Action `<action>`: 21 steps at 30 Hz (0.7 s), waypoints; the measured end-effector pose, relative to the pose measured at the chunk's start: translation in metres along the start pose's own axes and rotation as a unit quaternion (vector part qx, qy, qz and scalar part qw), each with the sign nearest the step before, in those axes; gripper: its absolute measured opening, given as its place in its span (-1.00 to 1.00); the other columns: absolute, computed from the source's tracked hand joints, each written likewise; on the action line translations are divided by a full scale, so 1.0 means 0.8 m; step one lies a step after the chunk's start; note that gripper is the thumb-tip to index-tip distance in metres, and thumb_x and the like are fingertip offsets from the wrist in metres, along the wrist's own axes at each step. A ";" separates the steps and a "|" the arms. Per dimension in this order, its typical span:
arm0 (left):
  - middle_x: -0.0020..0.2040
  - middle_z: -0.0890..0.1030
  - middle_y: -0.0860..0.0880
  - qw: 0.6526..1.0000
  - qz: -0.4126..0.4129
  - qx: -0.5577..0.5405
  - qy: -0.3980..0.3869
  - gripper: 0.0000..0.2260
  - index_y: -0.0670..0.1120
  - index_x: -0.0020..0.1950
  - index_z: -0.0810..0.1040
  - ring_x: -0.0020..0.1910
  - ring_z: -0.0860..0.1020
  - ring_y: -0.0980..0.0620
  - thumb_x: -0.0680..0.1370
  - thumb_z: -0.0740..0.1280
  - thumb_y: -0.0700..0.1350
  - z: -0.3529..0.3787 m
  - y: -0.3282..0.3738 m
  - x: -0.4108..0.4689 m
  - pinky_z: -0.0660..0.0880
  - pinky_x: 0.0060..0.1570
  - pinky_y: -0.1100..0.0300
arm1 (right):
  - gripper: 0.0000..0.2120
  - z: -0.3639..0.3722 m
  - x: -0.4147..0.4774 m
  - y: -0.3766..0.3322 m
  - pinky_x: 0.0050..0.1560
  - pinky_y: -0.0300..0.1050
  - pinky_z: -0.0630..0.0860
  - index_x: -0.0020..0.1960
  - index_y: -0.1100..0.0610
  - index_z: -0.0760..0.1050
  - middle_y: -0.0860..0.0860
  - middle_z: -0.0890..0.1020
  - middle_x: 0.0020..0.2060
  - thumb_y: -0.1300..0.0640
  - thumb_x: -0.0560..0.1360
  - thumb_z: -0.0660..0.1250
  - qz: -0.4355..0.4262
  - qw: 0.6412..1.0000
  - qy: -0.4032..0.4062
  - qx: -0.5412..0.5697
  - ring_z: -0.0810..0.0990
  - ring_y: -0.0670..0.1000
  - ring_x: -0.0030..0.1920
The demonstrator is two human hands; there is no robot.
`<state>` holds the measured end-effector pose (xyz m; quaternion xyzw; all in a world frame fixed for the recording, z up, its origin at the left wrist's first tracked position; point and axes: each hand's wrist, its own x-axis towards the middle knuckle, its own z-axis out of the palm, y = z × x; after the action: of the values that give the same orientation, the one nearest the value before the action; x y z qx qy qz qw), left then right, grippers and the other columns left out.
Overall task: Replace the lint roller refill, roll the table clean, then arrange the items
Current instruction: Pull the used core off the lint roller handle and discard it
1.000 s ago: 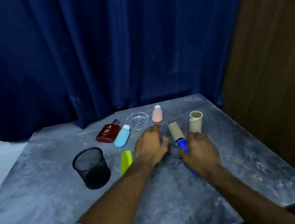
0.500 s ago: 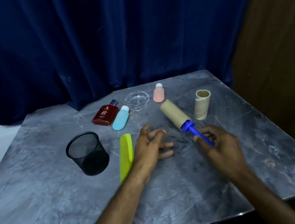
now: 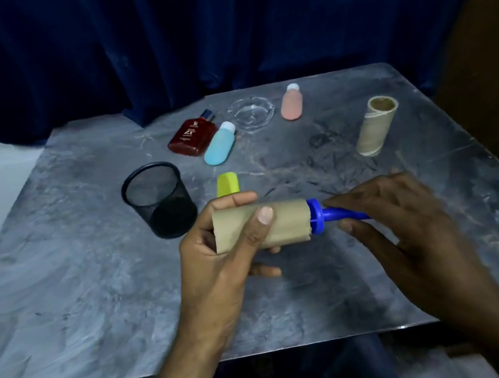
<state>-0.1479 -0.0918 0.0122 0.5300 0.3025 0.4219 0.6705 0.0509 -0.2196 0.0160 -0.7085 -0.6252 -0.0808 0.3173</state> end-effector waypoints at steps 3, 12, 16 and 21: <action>-0.01 0.76 -0.04 1.000 0.001 -0.009 0.017 -0.67 0.07 0.15 0.72 -0.16 0.76 -0.03 0.40 0.57 0.06 -0.016 0.004 -0.010 0.66 -0.41 0.13 | -0.74 -0.002 0.002 -0.014 0.35 0.25 0.40 0.26 0.06 0.63 0.00 0.64 0.04 0.09 0.61 0.33 -0.009 0.999 -0.004 -0.035 0.61 0.15 0.06; 0.12 0.75 -0.08 0.991 -0.012 -0.122 0.057 -0.47 0.04 0.16 0.73 0.08 0.75 -0.09 0.26 0.74 0.14 -0.046 0.016 -0.037 0.69 -0.14 0.15 | -0.70 0.001 0.021 -0.056 0.08 0.13 0.42 0.26 0.08 0.63 -0.03 0.64 -0.03 0.02 0.65 0.23 -0.065 0.996 -0.005 -0.067 0.56 0.09 -0.03; 0.09 0.76 -0.02 0.981 0.002 -0.173 0.088 -0.85 0.05 -0.02 0.74 0.10 0.75 0.01 0.43 0.58 -0.06 -0.056 0.016 -0.046 0.68 -0.11 0.16 | -0.71 0.009 0.030 -0.073 0.07 0.07 0.35 0.23 0.08 0.64 -0.05 0.65 -0.06 0.01 0.65 0.23 -0.073 0.996 -0.010 -0.056 0.58 0.09 -0.05; 0.11 0.76 -0.02 0.959 0.004 -0.217 0.181 -0.81 0.08 0.00 0.77 0.07 0.74 0.06 0.42 0.53 0.06 -0.075 0.025 -0.055 0.65 -0.22 0.21 | -0.76 0.018 0.043 -0.083 0.05 0.14 0.37 0.20 0.10 0.66 0.02 0.65 -0.01 0.05 0.60 0.35 -0.100 0.994 0.024 -0.033 0.53 0.14 0.01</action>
<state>-0.2245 -0.1016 0.0144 0.2877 0.3180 0.5690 0.7017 -0.0083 -0.1819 0.0455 -0.6506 -0.6821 -0.1497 0.2985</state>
